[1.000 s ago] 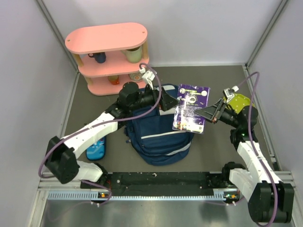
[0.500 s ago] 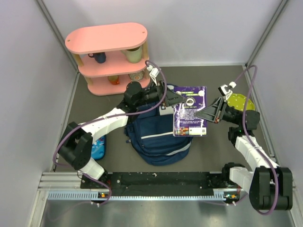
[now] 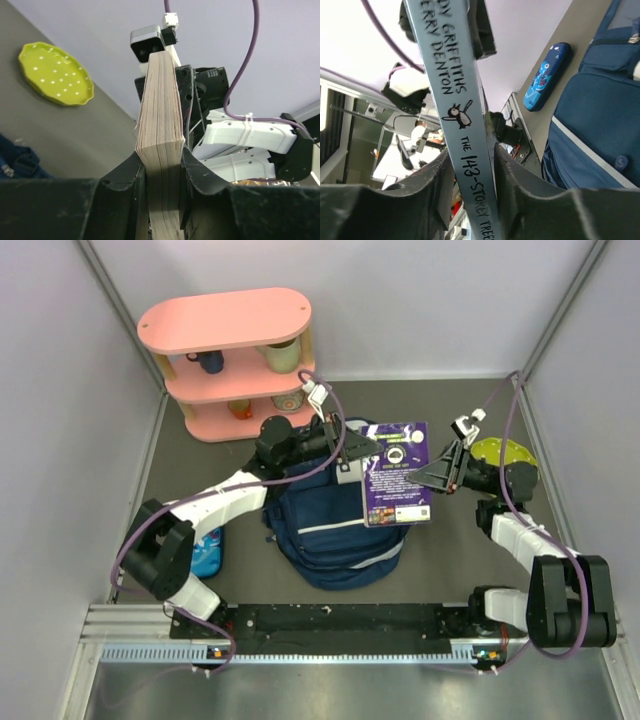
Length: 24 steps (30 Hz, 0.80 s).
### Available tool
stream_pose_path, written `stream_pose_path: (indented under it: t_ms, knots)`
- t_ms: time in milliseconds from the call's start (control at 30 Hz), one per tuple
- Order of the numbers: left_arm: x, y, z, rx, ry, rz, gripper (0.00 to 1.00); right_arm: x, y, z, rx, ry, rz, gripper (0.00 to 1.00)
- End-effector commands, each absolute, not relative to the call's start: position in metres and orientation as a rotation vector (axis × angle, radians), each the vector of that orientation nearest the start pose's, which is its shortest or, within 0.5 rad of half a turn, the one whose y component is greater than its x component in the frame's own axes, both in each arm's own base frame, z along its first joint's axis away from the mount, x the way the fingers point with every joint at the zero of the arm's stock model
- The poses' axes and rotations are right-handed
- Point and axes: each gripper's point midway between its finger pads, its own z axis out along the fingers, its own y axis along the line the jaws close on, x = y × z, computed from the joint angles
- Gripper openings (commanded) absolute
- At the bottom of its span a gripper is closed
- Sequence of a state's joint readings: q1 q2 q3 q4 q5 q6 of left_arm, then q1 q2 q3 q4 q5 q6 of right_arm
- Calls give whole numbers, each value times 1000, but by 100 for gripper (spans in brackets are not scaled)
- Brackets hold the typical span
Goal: Pack the student bag
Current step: Pick up the book from the center of the board.
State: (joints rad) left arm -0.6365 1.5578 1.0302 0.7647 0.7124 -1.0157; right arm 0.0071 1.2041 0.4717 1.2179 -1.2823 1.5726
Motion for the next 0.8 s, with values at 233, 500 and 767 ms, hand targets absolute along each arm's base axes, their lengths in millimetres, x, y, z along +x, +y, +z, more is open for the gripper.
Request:
stream_pose_path:
  t_ms: [233,500,767]
  knots:
    - [285,-302,343,196,1593,-1328,0,256,164,233,92,2005,1423,84]
    - [289,-261,363,69,1534,-1147,0,246,145,237,133,1972,1193,93]
    - [289,-237,373,-50,1481,-1096,0,239,121,239,171,2003,901,99]
